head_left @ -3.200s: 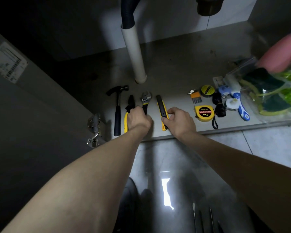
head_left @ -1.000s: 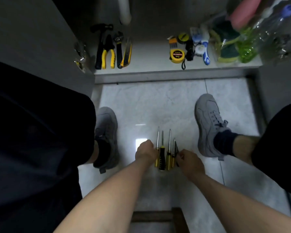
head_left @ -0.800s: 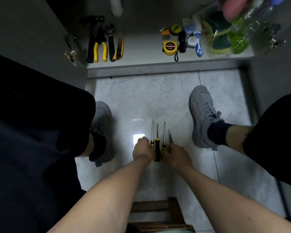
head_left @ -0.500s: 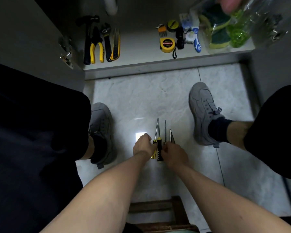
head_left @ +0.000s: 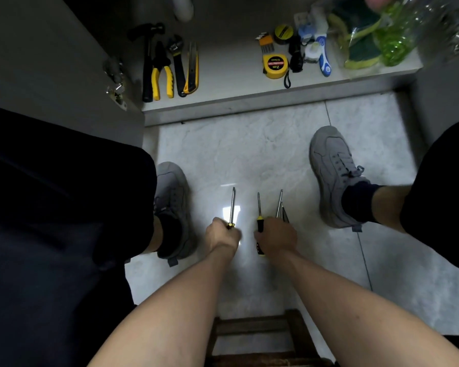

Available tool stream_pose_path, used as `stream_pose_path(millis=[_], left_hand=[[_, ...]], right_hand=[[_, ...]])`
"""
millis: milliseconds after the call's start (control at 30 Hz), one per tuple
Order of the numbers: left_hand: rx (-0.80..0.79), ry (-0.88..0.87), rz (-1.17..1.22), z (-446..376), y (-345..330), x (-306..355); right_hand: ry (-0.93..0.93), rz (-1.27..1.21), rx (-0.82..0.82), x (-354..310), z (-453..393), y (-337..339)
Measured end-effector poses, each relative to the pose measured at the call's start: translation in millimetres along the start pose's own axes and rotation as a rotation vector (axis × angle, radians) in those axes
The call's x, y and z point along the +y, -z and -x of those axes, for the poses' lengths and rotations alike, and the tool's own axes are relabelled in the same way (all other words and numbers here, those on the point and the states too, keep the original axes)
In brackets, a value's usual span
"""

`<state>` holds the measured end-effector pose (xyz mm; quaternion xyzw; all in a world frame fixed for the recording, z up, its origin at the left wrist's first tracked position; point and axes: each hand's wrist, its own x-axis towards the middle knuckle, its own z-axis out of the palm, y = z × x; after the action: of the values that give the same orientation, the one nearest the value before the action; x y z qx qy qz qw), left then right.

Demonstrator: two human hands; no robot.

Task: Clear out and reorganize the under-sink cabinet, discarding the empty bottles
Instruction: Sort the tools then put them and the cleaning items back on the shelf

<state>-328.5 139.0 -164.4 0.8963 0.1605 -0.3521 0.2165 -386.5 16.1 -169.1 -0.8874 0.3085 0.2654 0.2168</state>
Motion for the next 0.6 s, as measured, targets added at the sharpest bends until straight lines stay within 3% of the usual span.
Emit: stream_pose_path(millis=[100,233,333,600], left_hand=[[0.055,-0.015,0.023,-4,8,5],[0.127,-0.098,0.081,-14,29,35],[0.201,-0.200,0.096,-28,56,67],[0.353,-0.408,0.154,-85,136,180]], right_hand=[[-0.047,-0.129,0.035,-10,-4,4],[0.024,-0.283,0.198,-22,-4,15],[0.100,-0.428,0.166,-30,-11,27],[0.258,-0.497,0.278,-74,-67,99]])
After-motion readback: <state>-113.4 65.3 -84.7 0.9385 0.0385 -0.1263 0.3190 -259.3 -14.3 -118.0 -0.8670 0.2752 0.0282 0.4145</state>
